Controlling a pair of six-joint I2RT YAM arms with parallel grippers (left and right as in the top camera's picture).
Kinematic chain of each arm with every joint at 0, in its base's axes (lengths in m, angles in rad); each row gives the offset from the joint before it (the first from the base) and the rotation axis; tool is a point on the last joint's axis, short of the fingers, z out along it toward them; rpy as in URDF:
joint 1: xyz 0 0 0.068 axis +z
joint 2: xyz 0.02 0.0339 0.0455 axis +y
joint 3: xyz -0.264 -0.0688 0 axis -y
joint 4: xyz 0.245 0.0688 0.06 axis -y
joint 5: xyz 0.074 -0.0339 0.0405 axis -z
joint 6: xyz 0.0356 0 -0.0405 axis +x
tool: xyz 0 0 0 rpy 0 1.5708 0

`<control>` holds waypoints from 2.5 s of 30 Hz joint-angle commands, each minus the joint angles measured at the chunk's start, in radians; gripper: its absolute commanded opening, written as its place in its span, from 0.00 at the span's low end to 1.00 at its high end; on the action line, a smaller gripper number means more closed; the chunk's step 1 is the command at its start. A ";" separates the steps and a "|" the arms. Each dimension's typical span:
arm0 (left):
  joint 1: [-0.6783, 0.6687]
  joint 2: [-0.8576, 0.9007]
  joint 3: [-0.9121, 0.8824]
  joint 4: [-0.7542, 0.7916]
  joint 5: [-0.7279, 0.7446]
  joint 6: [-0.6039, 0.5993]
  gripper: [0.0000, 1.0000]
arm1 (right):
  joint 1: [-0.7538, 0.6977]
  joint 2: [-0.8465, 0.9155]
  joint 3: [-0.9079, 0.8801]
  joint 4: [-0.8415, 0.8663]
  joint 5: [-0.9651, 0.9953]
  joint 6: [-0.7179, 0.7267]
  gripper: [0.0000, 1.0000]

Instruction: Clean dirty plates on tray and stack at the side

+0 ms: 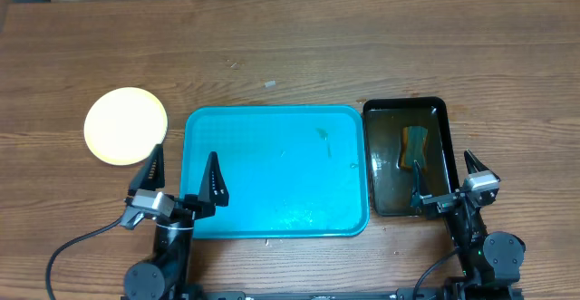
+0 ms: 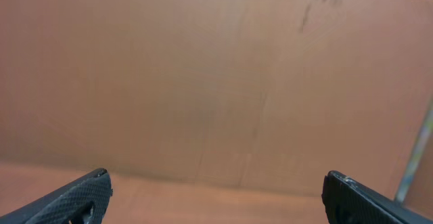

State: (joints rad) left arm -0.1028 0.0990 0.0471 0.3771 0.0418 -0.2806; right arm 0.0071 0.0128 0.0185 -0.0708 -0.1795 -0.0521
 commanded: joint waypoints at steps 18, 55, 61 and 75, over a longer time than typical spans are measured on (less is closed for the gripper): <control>0.082 -0.096 -0.042 -0.455 -0.023 0.215 1.00 | 0.000 -0.010 -0.010 0.005 -0.002 0.006 1.00; 0.082 -0.095 -0.042 -0.455 -0.023 0.214 1.00 | 0.000 -0.010 -0.010 0.005 -0.002 0.006 1.00; 0.082 -0.095 -0.042 -0.455 -0.023 0.214 1.00 | 0.000 -0.010 -0.011 0.005 -0.002 0.006 1.00; 0.082 -0.095 -0.042 -0.455 -0.023 0.214 1.00 | 0.000 -0.010 -0.010 0.005 -0.002 0.006 1.00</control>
State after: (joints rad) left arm -0.0254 0.0170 0.0086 -0.0753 0.0242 -0.0933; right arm 0.0071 0.0128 0.0185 -0.0711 -0.1799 -0.0521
